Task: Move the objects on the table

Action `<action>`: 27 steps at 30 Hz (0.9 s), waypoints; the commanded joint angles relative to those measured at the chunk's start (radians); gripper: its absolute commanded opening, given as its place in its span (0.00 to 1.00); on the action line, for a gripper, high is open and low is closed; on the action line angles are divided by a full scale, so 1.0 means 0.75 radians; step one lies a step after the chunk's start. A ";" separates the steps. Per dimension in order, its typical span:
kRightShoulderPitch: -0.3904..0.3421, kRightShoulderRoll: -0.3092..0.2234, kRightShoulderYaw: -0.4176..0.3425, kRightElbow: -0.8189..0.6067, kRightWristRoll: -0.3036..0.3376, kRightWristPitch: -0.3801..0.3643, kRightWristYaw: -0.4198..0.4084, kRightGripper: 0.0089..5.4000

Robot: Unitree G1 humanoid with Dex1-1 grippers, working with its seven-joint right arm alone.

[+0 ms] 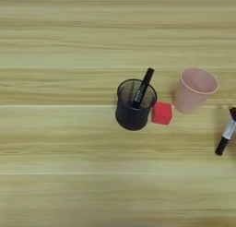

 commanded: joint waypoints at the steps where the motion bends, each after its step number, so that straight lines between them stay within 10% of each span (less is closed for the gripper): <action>1: -0.087 -0.046 0.025 0.044 -0.082 -0.088 0.013 0.14; 27: -0.382 -0.032 0.297 0.584 -0.497 -0.308 0.113 0.14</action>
